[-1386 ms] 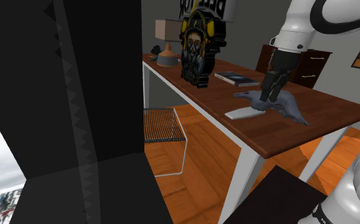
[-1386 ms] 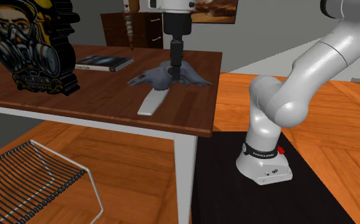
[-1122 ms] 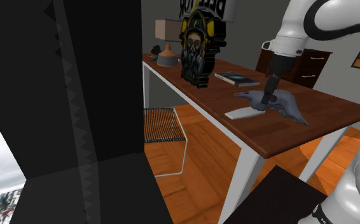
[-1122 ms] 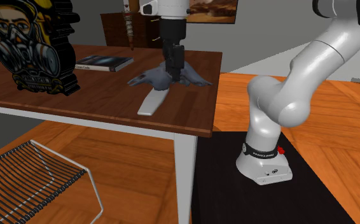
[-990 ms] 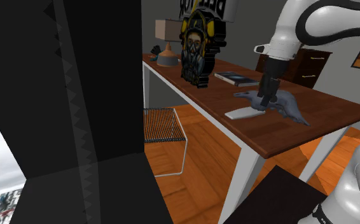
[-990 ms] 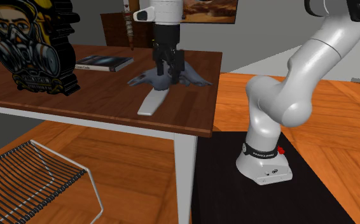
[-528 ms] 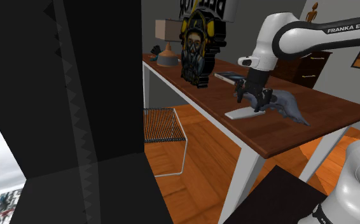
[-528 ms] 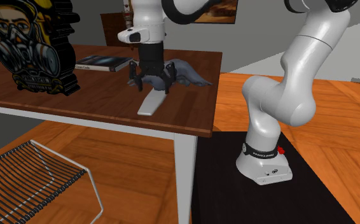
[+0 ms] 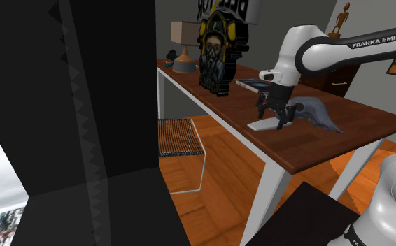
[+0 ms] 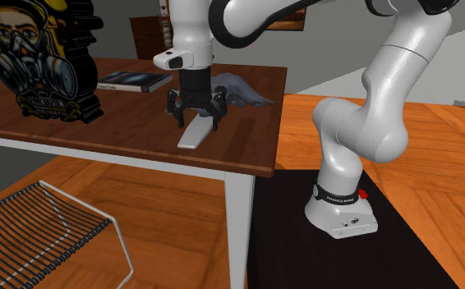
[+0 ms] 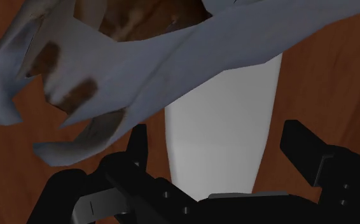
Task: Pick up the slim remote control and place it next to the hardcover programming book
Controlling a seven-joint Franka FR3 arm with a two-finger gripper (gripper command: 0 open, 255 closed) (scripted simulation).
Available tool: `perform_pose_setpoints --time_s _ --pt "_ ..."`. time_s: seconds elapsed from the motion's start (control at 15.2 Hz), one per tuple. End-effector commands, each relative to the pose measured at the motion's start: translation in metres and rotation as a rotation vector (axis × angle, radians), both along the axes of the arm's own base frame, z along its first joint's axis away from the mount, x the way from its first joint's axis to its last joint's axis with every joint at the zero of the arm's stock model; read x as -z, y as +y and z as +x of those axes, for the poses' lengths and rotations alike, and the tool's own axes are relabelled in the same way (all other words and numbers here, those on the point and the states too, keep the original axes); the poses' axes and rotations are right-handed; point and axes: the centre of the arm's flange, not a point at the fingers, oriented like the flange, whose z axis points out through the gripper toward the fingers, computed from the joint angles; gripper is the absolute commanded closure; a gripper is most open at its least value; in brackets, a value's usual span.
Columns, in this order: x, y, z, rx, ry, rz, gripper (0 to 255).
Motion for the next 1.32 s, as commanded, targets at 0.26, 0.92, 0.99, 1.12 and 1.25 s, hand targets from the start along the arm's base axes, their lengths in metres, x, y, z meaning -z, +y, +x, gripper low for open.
perform_pose_setpoints --time_s 0.26,0.92,0.99,1.12,1.25 --pt "0.002 0.0 -0.001 0.001 0.005 0.0 255" --pt "-0.003 0.0 0.0 0.001 0.005 0.0 255" --pt "-0.008 0.0 0.0 0.001 0.005 0.0 255" --pt "-0.019 0.0 0.0 0.001 0.005 0.0 255" --pt "-0.029 0.0 0.0 0.001 0.005 0.0 255"
